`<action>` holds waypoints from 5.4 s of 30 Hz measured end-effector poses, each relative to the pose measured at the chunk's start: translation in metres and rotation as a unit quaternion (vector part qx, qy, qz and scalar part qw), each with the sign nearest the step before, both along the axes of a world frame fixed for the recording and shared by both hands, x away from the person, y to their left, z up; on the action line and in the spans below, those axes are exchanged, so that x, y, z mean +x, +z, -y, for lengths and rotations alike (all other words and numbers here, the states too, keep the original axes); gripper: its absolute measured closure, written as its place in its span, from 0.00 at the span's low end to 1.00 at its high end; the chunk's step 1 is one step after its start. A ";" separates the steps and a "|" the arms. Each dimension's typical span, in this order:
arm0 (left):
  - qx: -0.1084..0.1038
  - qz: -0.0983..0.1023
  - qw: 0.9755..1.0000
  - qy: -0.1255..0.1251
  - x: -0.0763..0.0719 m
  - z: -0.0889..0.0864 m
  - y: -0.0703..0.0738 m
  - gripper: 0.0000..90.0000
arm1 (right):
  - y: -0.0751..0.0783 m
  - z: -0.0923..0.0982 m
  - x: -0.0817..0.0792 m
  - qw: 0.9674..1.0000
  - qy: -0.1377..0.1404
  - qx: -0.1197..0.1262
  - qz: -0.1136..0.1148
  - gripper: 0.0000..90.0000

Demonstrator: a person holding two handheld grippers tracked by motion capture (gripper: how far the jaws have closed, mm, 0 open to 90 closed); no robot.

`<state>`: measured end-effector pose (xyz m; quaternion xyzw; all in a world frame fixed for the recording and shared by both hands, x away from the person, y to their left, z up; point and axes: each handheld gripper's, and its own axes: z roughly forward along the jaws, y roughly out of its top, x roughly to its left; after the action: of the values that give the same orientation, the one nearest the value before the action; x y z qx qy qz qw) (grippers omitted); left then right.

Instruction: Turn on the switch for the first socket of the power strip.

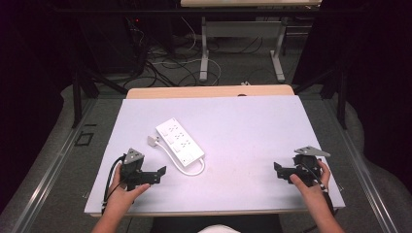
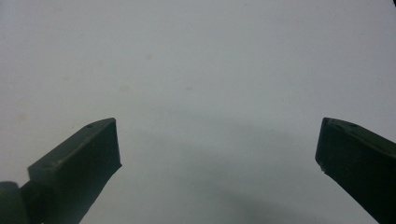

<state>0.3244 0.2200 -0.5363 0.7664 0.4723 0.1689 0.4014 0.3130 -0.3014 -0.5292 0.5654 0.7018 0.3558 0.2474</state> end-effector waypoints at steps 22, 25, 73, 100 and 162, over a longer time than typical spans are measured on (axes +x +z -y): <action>-0.032 0.006 0.999 0.003 0.002 0.004 0.021 0.07 | -0.004 0.000 -0.008 1.000 0.023 -0.007 0.009 0.00; -0.037 0.012 0.999 0.006 0.004 0.007 0.027 0.11 | -0.004 0.001 -0.008 1.000 0.025 -0.008 0.008 0.00; -0.026 -0.008 0.999 0.017 0.062 0.036 0.074 0.29 | -0.007 -0.006 -0.007 0.999 0.036 0.009 -0.004 0.00; -0.007 -0.102 0.994 0.033 0.090 0.057 0.068 0.46 | -0.009 -0.007 -0.006 0.999 0.044 0.009 -0.009 0.00; 0.064 -0.207 0.976 0.013 0.099 0.083 0.042 1.00 | -0.012 -0.007 -0.005 0.999 0.048 0.015 -0.019 0.00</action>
<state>0.4238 0.1373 -0.4948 0.8023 0.5436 0.0419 0.2430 0.3082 -0.2945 -0.5417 0.5410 0.7275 0.3671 0.2081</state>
